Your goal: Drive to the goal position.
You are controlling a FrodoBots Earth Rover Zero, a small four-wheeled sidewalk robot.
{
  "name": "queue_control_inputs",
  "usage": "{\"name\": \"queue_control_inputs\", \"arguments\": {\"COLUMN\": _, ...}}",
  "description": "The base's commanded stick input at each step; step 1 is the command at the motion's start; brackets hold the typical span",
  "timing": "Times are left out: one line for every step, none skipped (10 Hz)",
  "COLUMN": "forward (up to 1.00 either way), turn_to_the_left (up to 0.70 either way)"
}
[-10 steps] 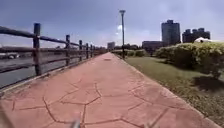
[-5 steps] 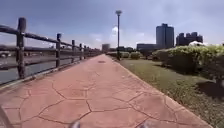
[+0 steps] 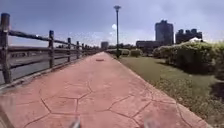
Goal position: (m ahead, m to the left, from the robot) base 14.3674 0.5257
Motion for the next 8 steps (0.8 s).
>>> {"name": "queue_control_inputs", "arguments": {"forward": 0.7, "turn_to_the_left": 0.0}}
{"name": "queue_control_inputs", "arguments": {"forward": 0.7, "turn_to_the_left": 0.0}}
{"name": "queue_control_inputs", "arguments": {"forward": 0.7, "turn_to_the_left": 0.0}}
{"name": "queue_control_inputs", "arguments": {"forward": 0.7, "turn_to_the_left": 0.0}}
{"name": "queue_control_inputs", "arguments": {"forward": 0.7, "turn_to_the_left": 0.0}}
{"name": "queue_control_inputs", "arguments": {"forward": 0.7, "turn_to_the_left": 0.35}}
{"name": "queue_control_inputs", "arguments": {"forward": 0.7, "turn_to_the_left": 0.35}}
{"name": "queue_control_inputs", "arguments": {"forward": 0.7, "turn_to_the_left": 0.35}}
